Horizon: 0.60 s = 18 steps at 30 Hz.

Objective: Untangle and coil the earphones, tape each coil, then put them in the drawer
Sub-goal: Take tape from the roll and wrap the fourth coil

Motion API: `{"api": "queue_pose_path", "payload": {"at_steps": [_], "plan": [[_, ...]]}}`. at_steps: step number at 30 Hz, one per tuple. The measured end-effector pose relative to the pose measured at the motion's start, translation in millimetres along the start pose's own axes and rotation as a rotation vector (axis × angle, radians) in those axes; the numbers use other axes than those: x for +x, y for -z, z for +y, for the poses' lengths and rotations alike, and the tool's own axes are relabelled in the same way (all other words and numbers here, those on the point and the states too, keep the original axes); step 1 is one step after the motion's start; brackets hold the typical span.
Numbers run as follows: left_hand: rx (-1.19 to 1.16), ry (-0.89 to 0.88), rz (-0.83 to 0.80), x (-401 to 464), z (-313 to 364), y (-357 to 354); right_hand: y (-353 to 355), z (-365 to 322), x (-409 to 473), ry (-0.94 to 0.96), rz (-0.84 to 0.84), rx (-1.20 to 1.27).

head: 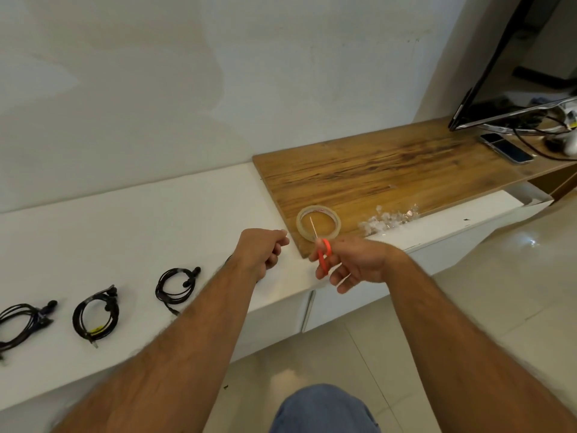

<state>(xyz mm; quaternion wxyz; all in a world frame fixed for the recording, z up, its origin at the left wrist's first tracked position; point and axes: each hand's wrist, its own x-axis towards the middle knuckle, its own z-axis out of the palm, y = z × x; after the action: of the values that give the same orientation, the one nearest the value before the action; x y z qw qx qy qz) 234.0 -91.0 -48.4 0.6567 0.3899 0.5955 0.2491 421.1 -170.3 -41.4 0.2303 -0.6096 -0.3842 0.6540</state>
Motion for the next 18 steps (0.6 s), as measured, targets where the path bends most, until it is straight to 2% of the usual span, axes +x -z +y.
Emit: {"api": "queue_pose_path", "payload": {"at_steps": [5, 18], "plan": [[-0.153, 0.101, -0.044, -4.9, -1.6, -0.2, -16.6, 26.4, 9.6, 0.022, -0.144, 0.139], [-0.242, 0.125, -0.108, -10.0, -1.3, -1.3, -31.3, 23.7, 24.7, 0.105, 0.022, 0.199]]}}
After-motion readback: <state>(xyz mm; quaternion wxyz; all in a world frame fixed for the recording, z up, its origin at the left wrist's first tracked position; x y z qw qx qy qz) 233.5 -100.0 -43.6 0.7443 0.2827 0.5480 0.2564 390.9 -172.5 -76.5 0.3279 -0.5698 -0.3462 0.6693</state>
